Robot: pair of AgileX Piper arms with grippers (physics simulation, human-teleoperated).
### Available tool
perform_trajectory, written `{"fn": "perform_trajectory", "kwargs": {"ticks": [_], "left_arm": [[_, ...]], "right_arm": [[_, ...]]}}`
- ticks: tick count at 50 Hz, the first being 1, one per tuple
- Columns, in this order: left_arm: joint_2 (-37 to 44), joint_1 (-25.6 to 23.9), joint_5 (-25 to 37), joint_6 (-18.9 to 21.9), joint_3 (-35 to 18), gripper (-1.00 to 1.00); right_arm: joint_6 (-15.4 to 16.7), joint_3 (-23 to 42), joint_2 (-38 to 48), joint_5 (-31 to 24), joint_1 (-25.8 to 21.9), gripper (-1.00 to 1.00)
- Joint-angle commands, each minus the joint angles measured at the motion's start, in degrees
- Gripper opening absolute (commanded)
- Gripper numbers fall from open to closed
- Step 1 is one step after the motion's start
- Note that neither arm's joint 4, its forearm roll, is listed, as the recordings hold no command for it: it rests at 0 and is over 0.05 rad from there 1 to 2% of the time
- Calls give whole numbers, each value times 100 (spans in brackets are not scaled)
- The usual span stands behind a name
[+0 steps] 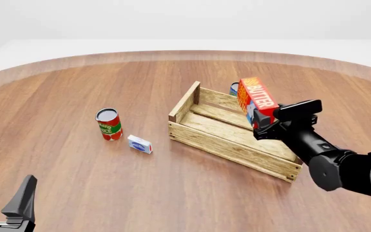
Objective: Pick up the butter and put it in the tray.
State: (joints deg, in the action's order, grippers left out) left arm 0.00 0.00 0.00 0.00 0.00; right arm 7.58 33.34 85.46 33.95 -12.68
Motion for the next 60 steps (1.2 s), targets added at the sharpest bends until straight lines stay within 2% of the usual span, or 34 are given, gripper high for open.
{"fn": "perform_trajectory", "kwargs": {"ticks": [1, 60], "left_arm": [[0, 0, 0, 0, 0, 100], [0, 0, 0, 0, 0, 100]], "right_arm": [[-128, 147, 154, 131, -63, -100], [-232, 565, 1133, 412, -170, -100]]}}
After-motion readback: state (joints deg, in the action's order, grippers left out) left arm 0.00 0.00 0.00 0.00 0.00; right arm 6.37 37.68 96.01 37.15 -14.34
